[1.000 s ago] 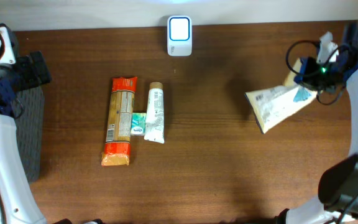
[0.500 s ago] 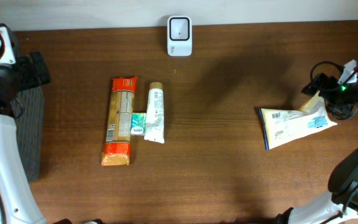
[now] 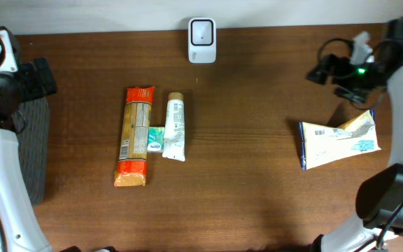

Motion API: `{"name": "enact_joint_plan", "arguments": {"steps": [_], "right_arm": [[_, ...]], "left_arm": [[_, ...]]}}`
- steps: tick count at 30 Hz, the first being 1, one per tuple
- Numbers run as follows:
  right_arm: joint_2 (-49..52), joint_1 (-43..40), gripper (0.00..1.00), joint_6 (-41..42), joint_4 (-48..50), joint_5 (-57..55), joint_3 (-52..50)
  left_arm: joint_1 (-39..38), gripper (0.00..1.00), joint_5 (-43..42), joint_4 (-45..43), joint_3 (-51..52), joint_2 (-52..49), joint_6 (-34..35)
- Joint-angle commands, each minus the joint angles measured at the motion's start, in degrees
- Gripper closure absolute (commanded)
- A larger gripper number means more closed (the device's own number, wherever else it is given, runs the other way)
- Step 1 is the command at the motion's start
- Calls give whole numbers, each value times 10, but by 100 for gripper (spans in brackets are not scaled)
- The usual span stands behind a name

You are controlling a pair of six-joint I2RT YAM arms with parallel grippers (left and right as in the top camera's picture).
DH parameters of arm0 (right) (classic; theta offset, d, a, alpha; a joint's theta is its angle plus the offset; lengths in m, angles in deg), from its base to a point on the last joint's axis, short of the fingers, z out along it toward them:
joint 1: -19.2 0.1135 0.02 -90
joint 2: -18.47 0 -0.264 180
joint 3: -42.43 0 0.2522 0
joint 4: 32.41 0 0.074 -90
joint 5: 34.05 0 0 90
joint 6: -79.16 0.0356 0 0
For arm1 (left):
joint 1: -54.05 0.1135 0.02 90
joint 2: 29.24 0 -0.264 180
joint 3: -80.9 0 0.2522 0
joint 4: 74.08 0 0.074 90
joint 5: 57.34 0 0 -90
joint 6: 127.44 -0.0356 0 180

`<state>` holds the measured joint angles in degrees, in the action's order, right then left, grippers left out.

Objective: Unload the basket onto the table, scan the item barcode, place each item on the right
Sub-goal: 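Carry the snack bag right and drop it on the table, then move the right gripper to the white tube and grasp it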

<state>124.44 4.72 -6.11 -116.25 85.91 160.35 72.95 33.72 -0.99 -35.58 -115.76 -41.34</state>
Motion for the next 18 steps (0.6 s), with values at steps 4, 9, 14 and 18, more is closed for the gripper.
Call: {"name": "enact_joint_plan", "arguments": {"steps": [4, 9, 14, 18], "right_arm": [[17, 143, 9, 3, 33, 30, 9], [82, 251, 22, 45, 81, 31, 9], [170, 336, 32, 63, 136, 85, 9], [218, 389, 43, 99, 179, 93, 9]], "left_arm": [[1, 1, 2, -1, -7, 3, -9], [1, 1, 2, -1, -7, 3, -9], [1, 1, 2, -1, -7, 3, -9], [1, 1, 2, -1, -7, 3, -9]]}}
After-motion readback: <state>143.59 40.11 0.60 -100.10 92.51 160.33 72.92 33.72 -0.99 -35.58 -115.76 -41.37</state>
